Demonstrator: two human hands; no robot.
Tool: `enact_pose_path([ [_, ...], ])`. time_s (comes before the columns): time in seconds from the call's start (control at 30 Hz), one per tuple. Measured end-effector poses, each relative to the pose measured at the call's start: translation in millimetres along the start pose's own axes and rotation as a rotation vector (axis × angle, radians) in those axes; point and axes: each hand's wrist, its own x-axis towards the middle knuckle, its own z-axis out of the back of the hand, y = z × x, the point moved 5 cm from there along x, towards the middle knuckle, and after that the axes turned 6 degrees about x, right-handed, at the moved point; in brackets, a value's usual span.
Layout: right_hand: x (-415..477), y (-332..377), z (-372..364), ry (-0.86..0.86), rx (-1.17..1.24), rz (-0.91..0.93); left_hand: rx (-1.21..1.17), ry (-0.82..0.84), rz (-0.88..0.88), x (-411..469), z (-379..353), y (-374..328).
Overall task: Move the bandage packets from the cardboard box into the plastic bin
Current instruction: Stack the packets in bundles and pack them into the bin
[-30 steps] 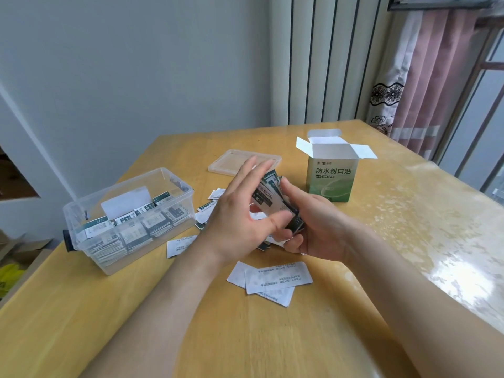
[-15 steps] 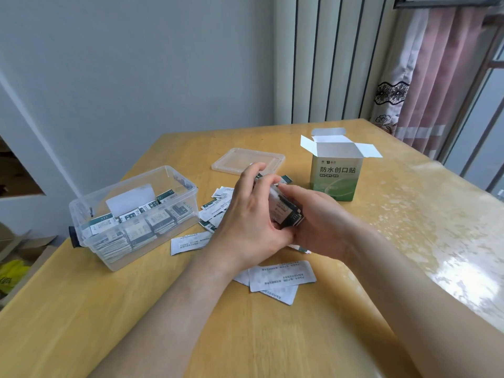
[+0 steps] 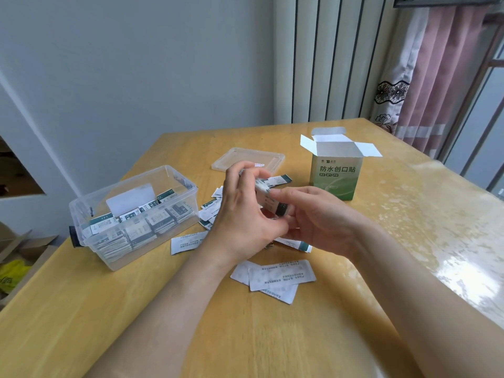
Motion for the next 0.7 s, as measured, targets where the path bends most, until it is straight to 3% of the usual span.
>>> enact_pose_path([
  [0.13,-2.4,-0.6,-3.5,0.088,-0.036,-0.006,-0.049,0.063,-0.007,-2.6,-2.6,-4.1],
  [0.33,-1.0,-1.4,1.3,0.110,-0.063,-0.020,0.004,-0.017,-0.035,-0.9,2.3,-5.7],
  [0.47,-3.8,1.7,3.3,0.123,-0.091,-0.020,0.046,0.156,-0.011,-0.9,1.5,-6.5],
  [0.57,-9.3,8.1,9.3,0.099,-0.092,-0.038,-0.114,0.312,0.026,4.1,11.5,-2.9],
  [0.7,-14.6,8.5,8.2,0.192,0.065,-0.097,-0.515,0.316,0.070,9.0,28.2,0.2],
])
